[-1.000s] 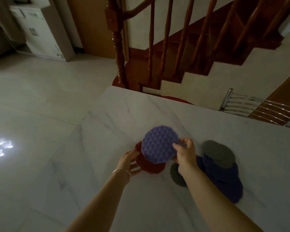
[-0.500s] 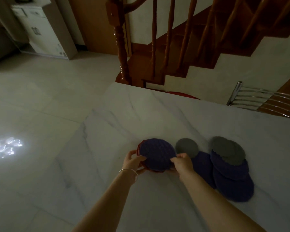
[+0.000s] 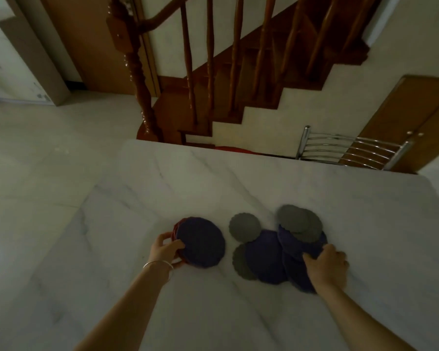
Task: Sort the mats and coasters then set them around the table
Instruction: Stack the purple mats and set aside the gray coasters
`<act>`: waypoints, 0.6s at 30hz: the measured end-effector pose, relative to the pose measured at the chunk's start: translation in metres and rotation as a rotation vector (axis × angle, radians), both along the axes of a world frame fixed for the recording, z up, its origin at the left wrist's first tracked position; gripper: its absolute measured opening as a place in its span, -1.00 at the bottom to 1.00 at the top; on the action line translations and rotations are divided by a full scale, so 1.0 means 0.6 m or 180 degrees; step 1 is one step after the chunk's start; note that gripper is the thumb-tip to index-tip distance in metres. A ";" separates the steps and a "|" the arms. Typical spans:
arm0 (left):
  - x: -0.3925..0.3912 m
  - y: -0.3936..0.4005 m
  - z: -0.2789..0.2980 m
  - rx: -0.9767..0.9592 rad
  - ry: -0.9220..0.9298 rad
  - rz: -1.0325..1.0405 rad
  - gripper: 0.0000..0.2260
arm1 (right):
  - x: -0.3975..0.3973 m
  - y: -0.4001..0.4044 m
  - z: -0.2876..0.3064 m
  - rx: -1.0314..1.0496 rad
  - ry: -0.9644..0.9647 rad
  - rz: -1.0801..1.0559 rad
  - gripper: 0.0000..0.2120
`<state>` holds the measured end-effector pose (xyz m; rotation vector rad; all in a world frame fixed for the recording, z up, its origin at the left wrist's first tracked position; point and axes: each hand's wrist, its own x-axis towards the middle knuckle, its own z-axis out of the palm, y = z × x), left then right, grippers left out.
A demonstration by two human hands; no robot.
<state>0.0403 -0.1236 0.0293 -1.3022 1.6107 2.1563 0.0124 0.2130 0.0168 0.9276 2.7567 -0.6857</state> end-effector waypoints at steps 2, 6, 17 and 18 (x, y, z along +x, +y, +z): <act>-0.004 -0.001 -0.005 -0.0048 0.0015 -0.0006 -0.60 | -0.014 0.021 -0.006 -0.0100 -0.0275 -0.0183 -0.27; -0.012 -0.006 -0.014 -0.0176 -0.0009 -0.0111 -0.62 | -0.044 0.029 -0.007 -0.0121 -0.0536 -0.0124 -0.15; -0.018 -0.012 -0.007 -0.0205 -0.0048 -0.0242 -0.61 | -0.079 0.027 -0.001 -0.0395 -0.0803 -0.0235 -0.06; -0.018 -0.011 -0.007 -0.0211 -0.0050 -0.0247 -0.61 | -0.081 0.027 -0.001 -0.0401 -0.0813 -0.0247 -0.06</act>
